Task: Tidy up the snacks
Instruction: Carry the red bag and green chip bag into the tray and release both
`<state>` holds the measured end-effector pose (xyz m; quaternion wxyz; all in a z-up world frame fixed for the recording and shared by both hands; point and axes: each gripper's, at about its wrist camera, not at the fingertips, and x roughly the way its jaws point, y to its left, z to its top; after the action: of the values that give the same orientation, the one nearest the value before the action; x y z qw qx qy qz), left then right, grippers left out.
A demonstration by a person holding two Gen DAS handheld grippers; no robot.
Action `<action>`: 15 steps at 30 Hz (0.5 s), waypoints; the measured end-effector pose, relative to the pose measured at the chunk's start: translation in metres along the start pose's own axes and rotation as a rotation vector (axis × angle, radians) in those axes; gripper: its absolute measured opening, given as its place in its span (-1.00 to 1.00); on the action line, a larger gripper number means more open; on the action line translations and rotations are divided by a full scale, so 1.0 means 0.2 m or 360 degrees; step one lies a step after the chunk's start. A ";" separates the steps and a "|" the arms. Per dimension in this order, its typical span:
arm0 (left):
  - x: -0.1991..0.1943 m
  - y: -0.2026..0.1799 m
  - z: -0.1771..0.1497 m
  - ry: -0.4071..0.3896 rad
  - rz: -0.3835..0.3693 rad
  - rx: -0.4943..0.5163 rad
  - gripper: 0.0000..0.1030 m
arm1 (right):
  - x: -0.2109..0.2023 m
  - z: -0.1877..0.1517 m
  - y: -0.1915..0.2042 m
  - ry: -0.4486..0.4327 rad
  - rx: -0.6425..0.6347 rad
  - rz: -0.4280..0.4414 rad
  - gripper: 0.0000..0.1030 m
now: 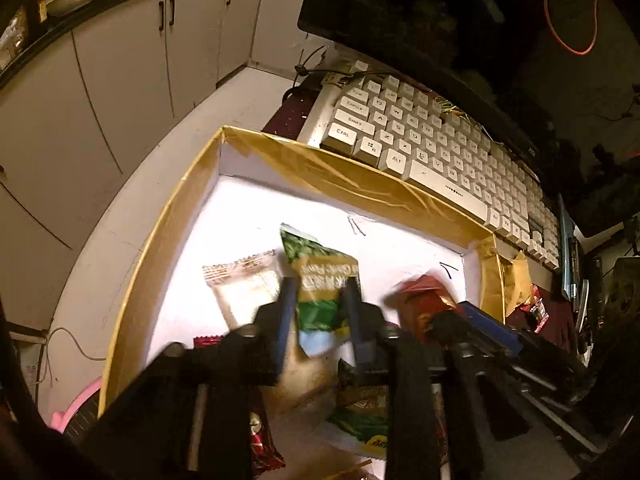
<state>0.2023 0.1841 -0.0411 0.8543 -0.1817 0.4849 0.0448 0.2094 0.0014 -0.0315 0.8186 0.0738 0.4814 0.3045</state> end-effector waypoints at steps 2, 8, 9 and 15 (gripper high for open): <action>-0.06 -0.03 -0.02 -0.0052 0.0033 0.0040 0.02 | -0.07 -0.01 -0.02 -0.0049 0.0035 0.0049 -0.41; -0.40 -0.17 -0.30 -0.0311 0.0012 0.0151 0.52 | -0.47 -0.25 -0.12 -0.0234 0.0037 0.0249 -0.01; -0.43 -0.20 -0.37 -0.0339 -0.0008 0.0158 0.53 | -0.51 -0.29 -0.15 -0.0238 0.0034 0.0266 0.01; -0.48 -0.38 -0.63 -0.0350 -0.0136 0.0172 0.53 | -0.65 -0.39 -0.45 -0.0294 0.0072 0.0104 0.08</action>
<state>0.0689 0.0773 0.0010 0.9120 -0.1500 0.3818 0.0020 0.1363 -0.1575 -0.0135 0.8473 0.1356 0.4079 0.3118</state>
